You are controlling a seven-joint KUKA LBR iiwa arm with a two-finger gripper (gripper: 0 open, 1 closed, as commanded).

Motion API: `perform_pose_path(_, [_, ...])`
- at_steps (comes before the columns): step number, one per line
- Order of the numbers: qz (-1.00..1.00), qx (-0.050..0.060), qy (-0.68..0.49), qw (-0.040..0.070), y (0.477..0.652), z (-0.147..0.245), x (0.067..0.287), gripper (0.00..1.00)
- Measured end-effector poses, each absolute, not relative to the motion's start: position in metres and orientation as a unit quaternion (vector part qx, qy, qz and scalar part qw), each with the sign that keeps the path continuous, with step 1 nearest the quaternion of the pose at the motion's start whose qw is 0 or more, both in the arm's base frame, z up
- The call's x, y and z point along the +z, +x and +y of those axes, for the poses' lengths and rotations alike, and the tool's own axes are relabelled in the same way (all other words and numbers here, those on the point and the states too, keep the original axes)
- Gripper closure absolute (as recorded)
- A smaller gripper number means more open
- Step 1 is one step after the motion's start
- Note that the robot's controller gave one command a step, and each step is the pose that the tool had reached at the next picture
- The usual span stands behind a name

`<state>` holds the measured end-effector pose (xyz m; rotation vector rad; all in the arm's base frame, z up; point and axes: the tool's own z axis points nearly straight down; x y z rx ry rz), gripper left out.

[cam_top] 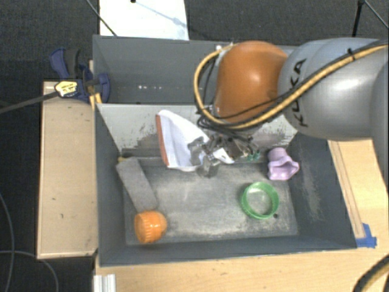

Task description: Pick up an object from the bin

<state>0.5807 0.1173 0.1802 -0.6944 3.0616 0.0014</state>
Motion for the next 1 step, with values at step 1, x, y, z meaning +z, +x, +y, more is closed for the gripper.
perform_pose_path(1, [0.974,0.0,-0.227,-0.001,0.5744,0.1146,0.2248,1.0])
